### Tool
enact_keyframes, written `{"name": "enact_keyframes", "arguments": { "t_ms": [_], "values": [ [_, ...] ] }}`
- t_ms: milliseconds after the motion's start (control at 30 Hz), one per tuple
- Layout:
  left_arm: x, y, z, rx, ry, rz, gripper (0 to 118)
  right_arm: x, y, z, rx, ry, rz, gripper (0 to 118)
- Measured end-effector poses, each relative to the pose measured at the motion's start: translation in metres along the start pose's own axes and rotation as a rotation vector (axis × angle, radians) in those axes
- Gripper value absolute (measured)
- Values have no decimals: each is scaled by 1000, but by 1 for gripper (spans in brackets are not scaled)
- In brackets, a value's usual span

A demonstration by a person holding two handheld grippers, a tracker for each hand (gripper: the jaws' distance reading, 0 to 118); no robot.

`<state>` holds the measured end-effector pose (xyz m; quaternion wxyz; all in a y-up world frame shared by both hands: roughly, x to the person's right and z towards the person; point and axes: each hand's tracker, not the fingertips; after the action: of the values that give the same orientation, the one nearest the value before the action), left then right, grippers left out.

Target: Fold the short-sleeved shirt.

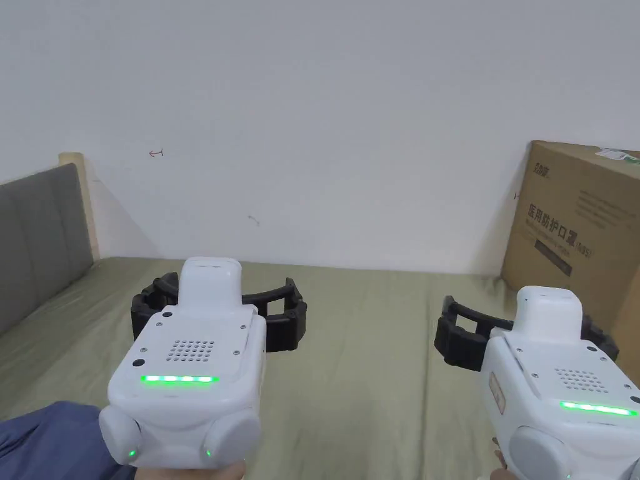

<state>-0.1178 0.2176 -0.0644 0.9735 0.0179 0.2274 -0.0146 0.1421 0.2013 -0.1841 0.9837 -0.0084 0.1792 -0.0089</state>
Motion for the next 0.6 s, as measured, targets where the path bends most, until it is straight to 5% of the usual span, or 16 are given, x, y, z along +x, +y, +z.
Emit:
{"name": "enact_keyframes", "arguments": {
  "t_ms": [600],
  "values": [
    [2, -6, 2, -30, -24, 9, 118, 5, 3, 15, 50, 0, 15, 118]
  ]
}}
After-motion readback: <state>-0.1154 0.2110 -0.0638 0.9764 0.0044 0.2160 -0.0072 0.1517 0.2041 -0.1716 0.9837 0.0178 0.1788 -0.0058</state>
